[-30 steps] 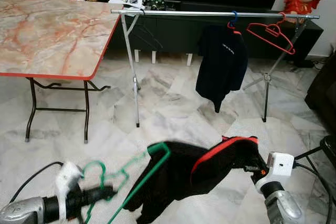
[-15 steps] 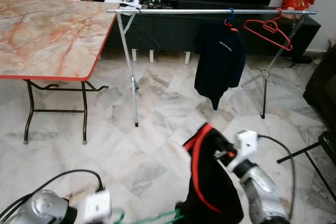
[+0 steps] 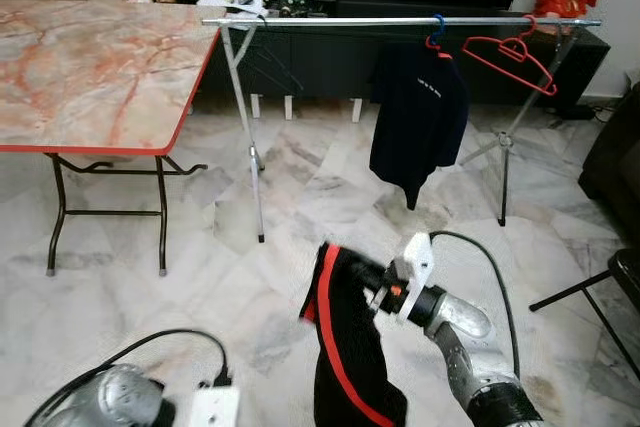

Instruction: Hang hanger

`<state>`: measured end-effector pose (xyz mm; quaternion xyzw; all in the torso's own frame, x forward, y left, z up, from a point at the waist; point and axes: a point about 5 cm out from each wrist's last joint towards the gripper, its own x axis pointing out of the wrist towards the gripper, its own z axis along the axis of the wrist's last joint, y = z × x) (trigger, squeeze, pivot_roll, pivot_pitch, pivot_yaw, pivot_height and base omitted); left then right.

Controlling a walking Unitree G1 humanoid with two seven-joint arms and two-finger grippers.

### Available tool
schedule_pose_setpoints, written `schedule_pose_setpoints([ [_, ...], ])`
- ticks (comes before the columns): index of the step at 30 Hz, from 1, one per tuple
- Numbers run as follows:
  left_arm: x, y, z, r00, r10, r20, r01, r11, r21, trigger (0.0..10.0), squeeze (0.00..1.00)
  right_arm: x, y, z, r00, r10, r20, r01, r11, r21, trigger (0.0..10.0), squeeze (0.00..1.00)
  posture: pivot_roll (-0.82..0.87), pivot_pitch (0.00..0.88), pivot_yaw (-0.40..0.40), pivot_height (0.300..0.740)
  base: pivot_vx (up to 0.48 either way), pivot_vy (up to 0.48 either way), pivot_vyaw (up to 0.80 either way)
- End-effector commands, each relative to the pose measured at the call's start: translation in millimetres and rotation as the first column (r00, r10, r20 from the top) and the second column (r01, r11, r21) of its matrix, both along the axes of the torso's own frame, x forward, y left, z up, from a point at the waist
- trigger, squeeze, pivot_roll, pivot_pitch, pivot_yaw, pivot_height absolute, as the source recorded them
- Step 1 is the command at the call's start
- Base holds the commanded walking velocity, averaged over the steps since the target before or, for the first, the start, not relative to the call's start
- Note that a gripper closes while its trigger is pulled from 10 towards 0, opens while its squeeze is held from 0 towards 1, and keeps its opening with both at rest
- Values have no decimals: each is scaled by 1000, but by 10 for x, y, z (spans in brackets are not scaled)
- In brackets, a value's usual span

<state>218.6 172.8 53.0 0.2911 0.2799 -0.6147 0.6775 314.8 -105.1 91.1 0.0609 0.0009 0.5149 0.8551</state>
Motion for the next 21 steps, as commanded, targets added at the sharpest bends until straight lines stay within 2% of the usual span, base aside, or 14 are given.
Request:
schedule_pose_setpoints([
  [1,124,61,98,993,89,71,-86,995,-54,0,0,-2,-56,34,1000,2,23,-2,1000,-4,0,0,94,89,-17,740,0,0,0],
  [2,123,69,146,993,100,56,-94,992,-87,0,0,-33,-88,2,1000,22,10,-22,1000,-10,0,0,94,89,-18,740,0,0,0],
  [4,99,70,158,996,87,31,-84,993,-87,0,0,-59,-101,-16,999,44,-3,-44,999,-10,0,0,97,90,-18,740,0,0,0],
  [6,14,61,154,999,25,-30,-27,998,-65,1451,0,-93,-108,-38,997,78,-24,-78,997,3,0,0,100,89,-18,740,0,0,0],
  [7,-40,49,142,998,-20,-63,17,999,-48,1451,0,-111,-103,-43,994,100,-34,-99,995,18,0,0,99,88,-16,740,0,0,0],
  [8,-79,29,128,995,-57,-85,55,998,-32,1922,0,-118,-96,-40,993,108,-36,-107,994,30,0,0,99,87,-16,740,0,0,0],
  [10,-102,-7,103,991,-90,-94,89,996,-19,5098,0,-92,-89,-19,997,74,-28,-73,996,49,0,0,99,87,-16,740,0,0,0],
  [11,-99,-27,85,991,-99,-90,98,995,-14,10000,0,-43,-97,9,1000,16,-22,-14,997,74,0,0,97,86,-17,740,0,0,0],
  [13,-97,-34,62,990,-116,-84,117,993,7,10000,0,86,-158,50,986,-164,-14,165,982,90,0,0,97,86,-17,740,0,0,0],
  [14,-97,10,35,989,-119,-84,124,991,47,10000,0,206,-274,50,934,-354,-38,356,932,67,0,0,95,86,-19,740,0,0,0],
  [15,-97,10,35,989,-119,-84,124,991,47,10000,0,206,-274,50,934,-354,-38,356,932,67,0,0,95,86,-19,740,0,0,0],
  [17,-40,87,-3,996,-76,-44,80,991,103,10000,0,280,-467,-2,838,-541,-68,542,840,-2,0,0,99,87,-19,740,0,0,0],
  [18,108,191,-67,996,29,79,-41,986,162,10000,0,287,-661,-72,735,-671,-99,669,741,-55,0,0,103,89,-18,740,0,0,0],
  [21,193,271,-108,981,125,152,-149,976,160,10000,0,260,-771,-113,677,-725,-127,726,686,-50,0,0,100,90,-19,740,0,0,0],
])
